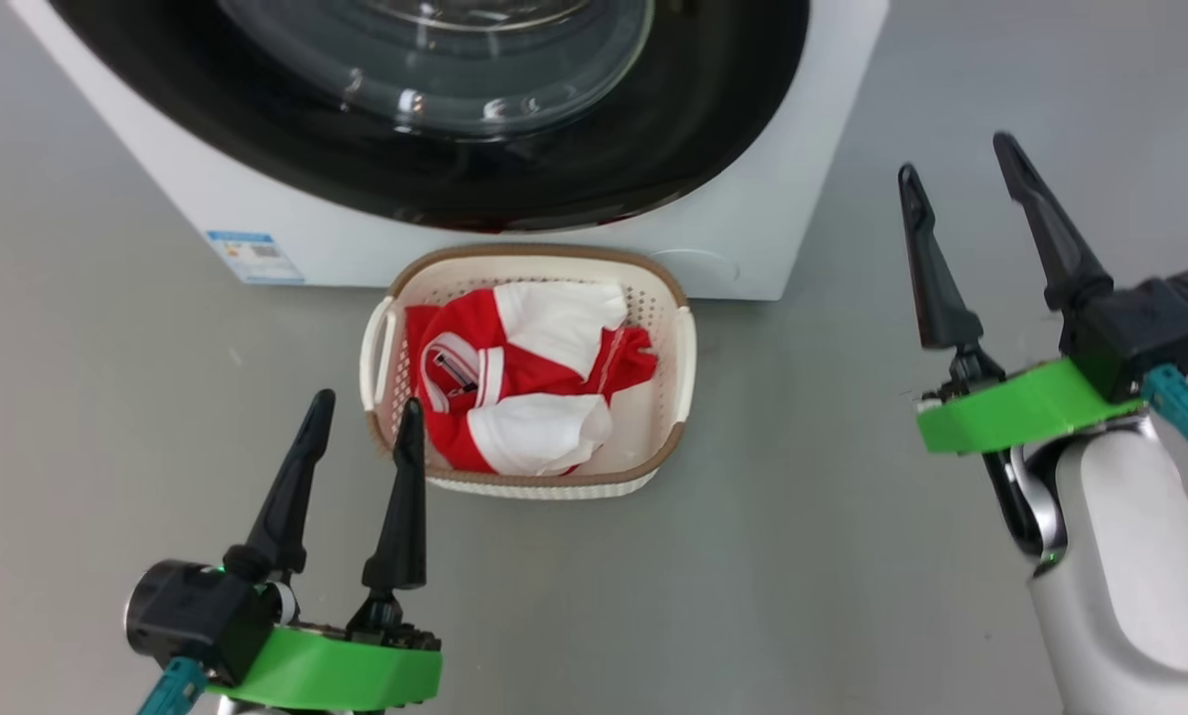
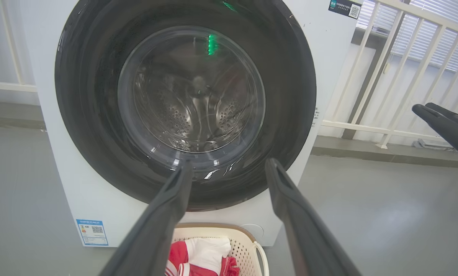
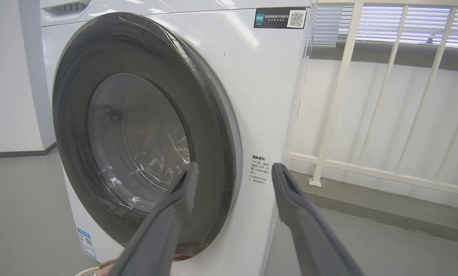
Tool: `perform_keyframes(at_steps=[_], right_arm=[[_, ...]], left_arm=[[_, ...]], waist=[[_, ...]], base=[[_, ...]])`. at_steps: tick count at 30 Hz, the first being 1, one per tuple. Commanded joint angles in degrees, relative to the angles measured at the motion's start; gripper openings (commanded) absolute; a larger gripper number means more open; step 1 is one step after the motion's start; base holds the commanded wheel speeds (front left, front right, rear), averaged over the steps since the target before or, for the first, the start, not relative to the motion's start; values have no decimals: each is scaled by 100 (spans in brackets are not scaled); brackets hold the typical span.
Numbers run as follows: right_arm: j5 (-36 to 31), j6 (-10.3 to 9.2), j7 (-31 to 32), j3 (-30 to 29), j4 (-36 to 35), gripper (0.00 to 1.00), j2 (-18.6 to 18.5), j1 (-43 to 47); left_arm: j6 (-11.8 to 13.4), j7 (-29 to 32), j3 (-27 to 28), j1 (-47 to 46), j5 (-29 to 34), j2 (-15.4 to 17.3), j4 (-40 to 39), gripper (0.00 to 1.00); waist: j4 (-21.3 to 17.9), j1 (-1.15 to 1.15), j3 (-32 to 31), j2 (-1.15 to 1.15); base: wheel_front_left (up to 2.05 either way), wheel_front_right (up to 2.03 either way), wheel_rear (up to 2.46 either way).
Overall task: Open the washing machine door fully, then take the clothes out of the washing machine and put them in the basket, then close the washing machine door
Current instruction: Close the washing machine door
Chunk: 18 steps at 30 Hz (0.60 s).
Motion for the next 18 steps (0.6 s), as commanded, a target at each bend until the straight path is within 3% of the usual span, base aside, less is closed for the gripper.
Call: perform_keyframes(at_steps=[1, 18], right_arm=[[-20, -22, -13, 97, -202, 100, 57, 110], [23, -22, -13, 78, -597, 100, 58, 1350]], left_arm=[[-1, -69, 215, 58, 54, 93, -152, 100], [108, -69, 632, 594, 275, 227, -83, 100]], waist=[[-252, 0, -238, 0], [-702, 0, -974, 0]], base=[[0, 0, 0], [0, 0, 0]])
